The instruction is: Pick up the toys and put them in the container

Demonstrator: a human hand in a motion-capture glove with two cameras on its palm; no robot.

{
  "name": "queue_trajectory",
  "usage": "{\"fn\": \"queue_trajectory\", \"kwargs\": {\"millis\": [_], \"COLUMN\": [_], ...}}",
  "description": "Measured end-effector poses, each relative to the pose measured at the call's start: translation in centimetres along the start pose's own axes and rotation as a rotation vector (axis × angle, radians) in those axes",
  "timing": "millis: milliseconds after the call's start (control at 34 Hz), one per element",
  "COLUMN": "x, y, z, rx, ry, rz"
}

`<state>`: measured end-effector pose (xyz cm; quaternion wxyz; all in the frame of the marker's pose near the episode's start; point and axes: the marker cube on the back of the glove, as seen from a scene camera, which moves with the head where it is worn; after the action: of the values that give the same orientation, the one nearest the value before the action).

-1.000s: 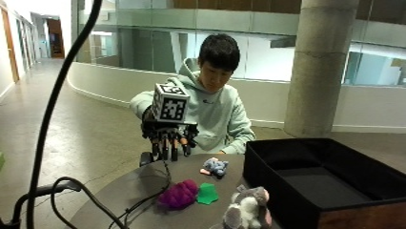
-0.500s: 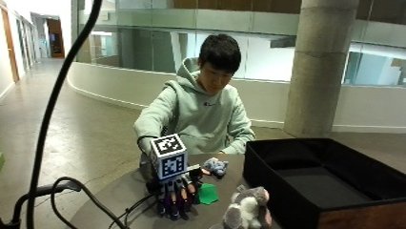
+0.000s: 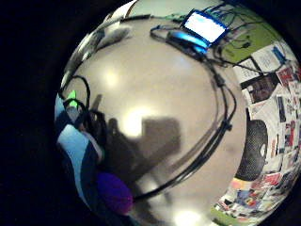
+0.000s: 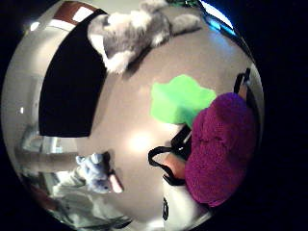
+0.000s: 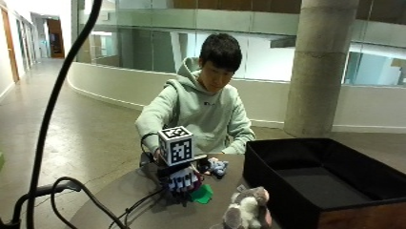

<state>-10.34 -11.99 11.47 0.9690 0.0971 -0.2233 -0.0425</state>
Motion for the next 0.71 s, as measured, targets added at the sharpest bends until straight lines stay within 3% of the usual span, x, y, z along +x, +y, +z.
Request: {"fn": "queue_trajectory", "kwargs": {"millis": [235,500,706], "x": [-4.0,-16.1,-27.3], "y": [0.1,-1.7,-6.0], "z": [-8.6,-23.4,-26.0], "rx": [-0.097,0.089,0.257], "ry": [0.015,0.021,-0.031], "rz": [-0.09,-0.194,-0.341]}}
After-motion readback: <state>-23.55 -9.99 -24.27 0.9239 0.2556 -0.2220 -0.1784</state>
